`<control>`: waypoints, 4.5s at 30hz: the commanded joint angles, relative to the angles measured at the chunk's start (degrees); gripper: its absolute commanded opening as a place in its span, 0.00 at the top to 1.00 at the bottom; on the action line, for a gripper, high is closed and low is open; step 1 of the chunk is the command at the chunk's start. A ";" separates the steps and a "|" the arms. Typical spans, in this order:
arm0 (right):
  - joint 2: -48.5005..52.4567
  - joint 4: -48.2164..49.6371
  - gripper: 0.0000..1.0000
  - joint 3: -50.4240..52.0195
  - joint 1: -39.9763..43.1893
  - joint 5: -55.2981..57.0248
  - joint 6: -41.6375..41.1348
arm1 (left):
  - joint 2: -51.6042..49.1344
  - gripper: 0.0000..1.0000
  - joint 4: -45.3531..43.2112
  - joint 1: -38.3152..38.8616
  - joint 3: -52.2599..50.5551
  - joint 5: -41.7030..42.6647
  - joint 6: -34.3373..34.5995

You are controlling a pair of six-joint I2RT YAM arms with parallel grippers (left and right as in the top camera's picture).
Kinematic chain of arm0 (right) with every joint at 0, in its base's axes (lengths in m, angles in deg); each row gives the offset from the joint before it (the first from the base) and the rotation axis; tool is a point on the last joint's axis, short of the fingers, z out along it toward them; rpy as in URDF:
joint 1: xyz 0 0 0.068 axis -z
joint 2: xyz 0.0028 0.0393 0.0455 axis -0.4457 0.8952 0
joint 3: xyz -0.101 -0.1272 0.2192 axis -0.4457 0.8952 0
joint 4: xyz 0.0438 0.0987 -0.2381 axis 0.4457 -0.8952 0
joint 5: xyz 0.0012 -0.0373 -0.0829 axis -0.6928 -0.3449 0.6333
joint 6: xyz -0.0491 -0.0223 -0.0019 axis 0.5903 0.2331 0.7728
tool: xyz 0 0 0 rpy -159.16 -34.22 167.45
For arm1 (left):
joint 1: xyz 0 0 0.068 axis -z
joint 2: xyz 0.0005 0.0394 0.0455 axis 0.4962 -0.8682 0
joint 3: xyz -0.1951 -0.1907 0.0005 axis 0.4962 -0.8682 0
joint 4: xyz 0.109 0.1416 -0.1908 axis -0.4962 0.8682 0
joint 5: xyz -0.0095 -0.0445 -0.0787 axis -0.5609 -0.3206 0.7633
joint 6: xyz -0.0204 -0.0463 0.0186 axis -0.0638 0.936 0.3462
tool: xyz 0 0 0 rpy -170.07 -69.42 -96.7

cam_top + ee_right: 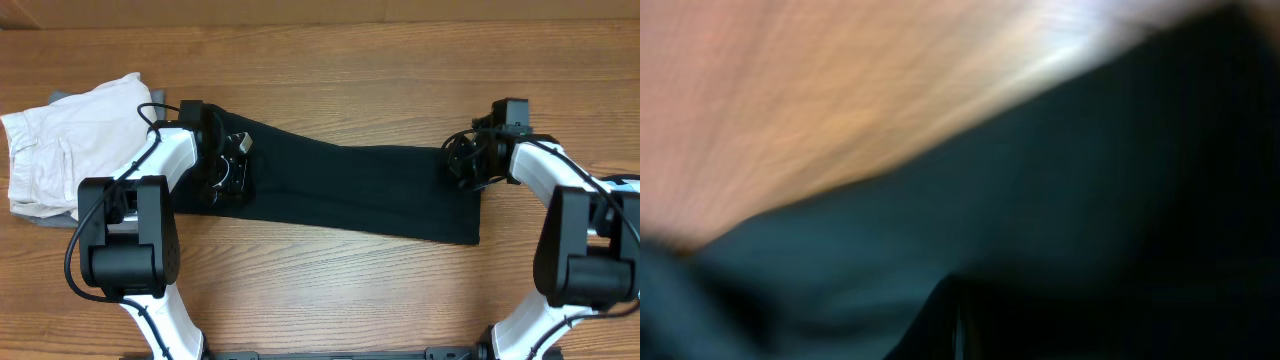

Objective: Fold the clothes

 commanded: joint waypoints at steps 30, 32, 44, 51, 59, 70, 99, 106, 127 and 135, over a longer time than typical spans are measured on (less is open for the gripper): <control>-1.25 -21.38 0.21 1.66 22.18 -9.44 23.43 | -3.23 0.58 20.00 0.00 23.74 -8.61 0.07; -1.25 -19.52 0.21 3.93 21.64 -11.06 24.81 | -3.26 0.56 21.70 -0.09 27.17 -8.59 0.07; 1.25 -10.45 0.36 14.80 13.79 -7.87 24.09 | -3.26 0.54 25.66 0.00 33.42 -8.57 0.07; 1.11 -8.55 0.60 15.76 14.40 -8.00 24.09 | -3.26 0.55 25.68 0.02 33.42 -8.57 -0.17; -0.22 -14.47 0.96 10.29 15.93 -7.98 23.61 | -3.23 0.55 25.73 0.02 33.42 -8.57 -0.33; -8.59 -27.71 0.96 -1.55 17.18 -0.87 16.74 | -3.23 0.56 26.88 0.02 33.42 -8.59 -0.37; -10.51 -27.34 0.96 -4.24 -13.35 12.07 7.52 | -3.26 0.58 27.32 0.02 33.42 -8.55 -0.33; -10.47 -22.82 0.96 -4.24 -16.87 8.26 7.26 | -3.26 0.57 27.39 0.02 33.42 -8.55 -0.33; -10.32 -21.35 0.60 -4.42 -23.23 4.15 7.58 | -3.26 0.55 27.41 0.02 33.42 -8.55 -0.33; -13.92 -19.96 0.59 -4.48 -22.86 0.26 12.11 | -3.26 0.54 27.41 0.02 33.42 -8.57 -0.33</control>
